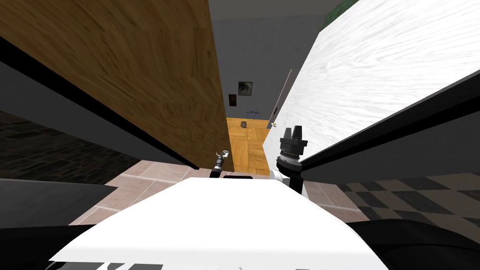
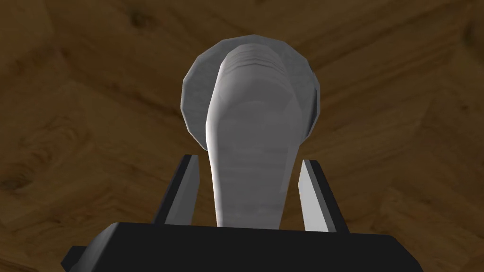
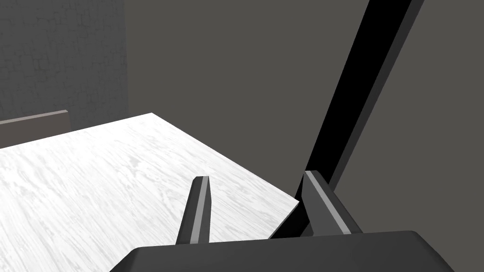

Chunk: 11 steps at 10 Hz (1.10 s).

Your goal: Push the door open

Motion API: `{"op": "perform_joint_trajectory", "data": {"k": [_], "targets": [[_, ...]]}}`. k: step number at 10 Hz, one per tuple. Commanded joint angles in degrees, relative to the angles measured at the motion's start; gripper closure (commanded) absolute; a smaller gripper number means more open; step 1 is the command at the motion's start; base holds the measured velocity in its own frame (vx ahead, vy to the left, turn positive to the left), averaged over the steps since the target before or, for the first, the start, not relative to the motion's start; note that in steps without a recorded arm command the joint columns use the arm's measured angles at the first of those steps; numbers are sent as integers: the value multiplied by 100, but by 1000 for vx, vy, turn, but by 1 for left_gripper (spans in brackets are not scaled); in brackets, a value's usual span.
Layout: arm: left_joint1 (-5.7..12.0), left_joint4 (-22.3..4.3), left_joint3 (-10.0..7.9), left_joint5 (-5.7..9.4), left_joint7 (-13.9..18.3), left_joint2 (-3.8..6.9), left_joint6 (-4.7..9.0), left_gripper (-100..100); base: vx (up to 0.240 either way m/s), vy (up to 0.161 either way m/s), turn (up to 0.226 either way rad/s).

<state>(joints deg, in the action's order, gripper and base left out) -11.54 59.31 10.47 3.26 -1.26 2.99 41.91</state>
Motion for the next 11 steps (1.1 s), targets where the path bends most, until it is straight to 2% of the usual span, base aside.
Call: {"op": "perform_joint_trajectory", "data": {"k": [1,5,11], "targets": [[-4,1,1,0,0,1,0,100,-27,5,-10],[-4,1,1,0,0,1,0,100,-3,1,-3],[79,-66,-302,119,-77,99,-8,100,156,-51,39]]}}
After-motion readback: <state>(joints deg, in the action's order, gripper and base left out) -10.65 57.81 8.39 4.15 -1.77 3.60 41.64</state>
